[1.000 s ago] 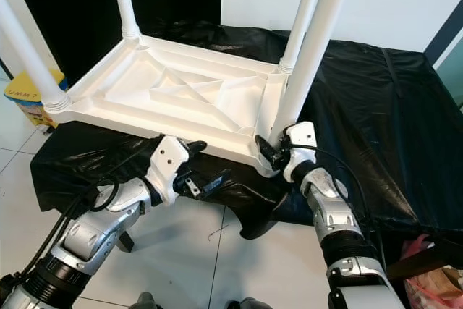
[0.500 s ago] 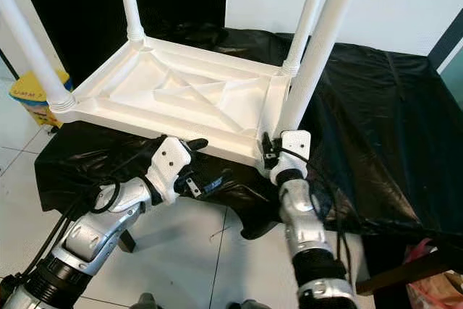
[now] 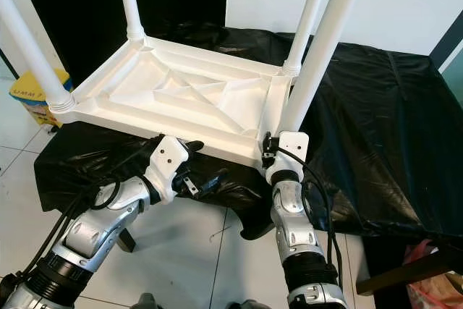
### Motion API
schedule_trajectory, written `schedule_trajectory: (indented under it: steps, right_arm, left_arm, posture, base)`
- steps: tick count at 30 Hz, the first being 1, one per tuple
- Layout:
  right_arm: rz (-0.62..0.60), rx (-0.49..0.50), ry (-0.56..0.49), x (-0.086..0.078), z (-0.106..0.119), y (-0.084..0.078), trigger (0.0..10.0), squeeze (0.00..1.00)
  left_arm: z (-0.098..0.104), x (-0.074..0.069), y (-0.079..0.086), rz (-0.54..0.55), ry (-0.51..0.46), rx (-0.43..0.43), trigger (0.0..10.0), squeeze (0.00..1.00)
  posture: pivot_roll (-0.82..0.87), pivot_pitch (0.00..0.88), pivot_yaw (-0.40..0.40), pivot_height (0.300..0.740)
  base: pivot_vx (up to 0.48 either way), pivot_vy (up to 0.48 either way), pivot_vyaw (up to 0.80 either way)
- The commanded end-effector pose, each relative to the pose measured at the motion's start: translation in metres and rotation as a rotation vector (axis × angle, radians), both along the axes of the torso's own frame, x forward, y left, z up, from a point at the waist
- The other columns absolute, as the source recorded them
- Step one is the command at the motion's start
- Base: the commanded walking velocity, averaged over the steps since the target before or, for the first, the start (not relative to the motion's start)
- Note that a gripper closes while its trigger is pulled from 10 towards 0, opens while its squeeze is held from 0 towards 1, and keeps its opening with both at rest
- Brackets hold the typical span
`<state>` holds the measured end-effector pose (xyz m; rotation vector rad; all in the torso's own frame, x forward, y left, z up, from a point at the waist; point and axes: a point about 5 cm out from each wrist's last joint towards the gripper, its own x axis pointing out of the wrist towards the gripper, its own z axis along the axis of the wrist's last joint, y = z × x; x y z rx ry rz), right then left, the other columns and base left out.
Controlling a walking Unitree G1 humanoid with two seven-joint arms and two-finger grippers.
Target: Building children table
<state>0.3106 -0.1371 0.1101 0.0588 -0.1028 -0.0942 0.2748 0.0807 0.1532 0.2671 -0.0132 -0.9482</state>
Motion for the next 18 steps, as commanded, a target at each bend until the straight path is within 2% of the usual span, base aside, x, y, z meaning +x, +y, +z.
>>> schedule_trajectory:
  steps: [1, 3, 11, 12, 14, 15, 17, 18]
  right_arm:
    - [-0.008, -0.005, 0.03, -0.003, -0.006, -0.008, 10.0, 1.0]
    - [0.005, -0.013, 0.02, -0.003, -0.005, -0.008, 10.0, 1.0]
    - [0.197, -0.043, -0.028, -0.008, 0.004, -0.028, 10.0, 1.0]
    - [0.265, -0.07, -0.034, -0.007, 0.006, -0.033, 10.0, 0.36]
    - [0.293, -0.091, -0.037, -0.007, 0.007, -0.035, 10.0, 0.36]
    - [0.332, -0.079, -0.022, -0.005, 0.006, -0.037, 10.0, 0.0]
    - [0.358, -0.066, -0.012, -0.004, 0.006, -0.038, 10.0, 0.0]
    - [0.412, -0.079, -0.006, -0.002, 0.007, -0.037, 10.0, 0.0]
  left_arm:
    - [0.0, -0.001, -0.003, -0.053, 0.01, 0.013, 10.0, 0.0]
    - [0.0, -0.001, -0.003, -0.054, 0.007, 0.012, 10.0, 0.0]
    - [0.001, 0.0, -0.004, -0.046, 0.012, 0.011, 10.0, 0.0]
    - [0.001, -0.001, -0.005, -0.053, 0.018, 0.007, 10.0, 0.0]
    - [0.001, -0.001, -0.005, -0.057, 0.021, 0.006, 10.0, 0.0]
    - [0.001, -0.001, -0.006, -0.058, 0.022, 0.007, 10.0, 0.0]
    - [0.001, 0.0, -0.006, -0.058, 0.023, 0.008, 10.0, 0.0]
    - [0.001, 0.0, -0.006, -0.06, 0.024, 0.008, 10.0, 0.0]
  posture:
    - [0.04, 0.073, -0.091, 0.74]
    - [0.04, 0.073, -0.091, 0.74]
    - [0.04, 0.072, -0.096, 0.74]
    - [0.03, 0.071, -0.094, 0.74]
    - [0.03, 0.071, -0.094, 0.74]
    - [0.03, 0.07, -0.092, 0.74]
    - [0.03, 0.07, -0.092, 0.74]
    - [0.03, 0.07, -0.091, 0.74]
  base:
    - [0.0, 0.0, 0.0]
    - [0.0, 0.0, 0.0]
    - [0.0, 0.0, 0.0]
    - [0.0, 0.0, 0.0]
    - [0.0, 0.0, 0.0]
    - [0.0, 0.0, 0.0]
    - [0.0, 0.0, 0.0]
    - [0.0, 0.0, 0.0]
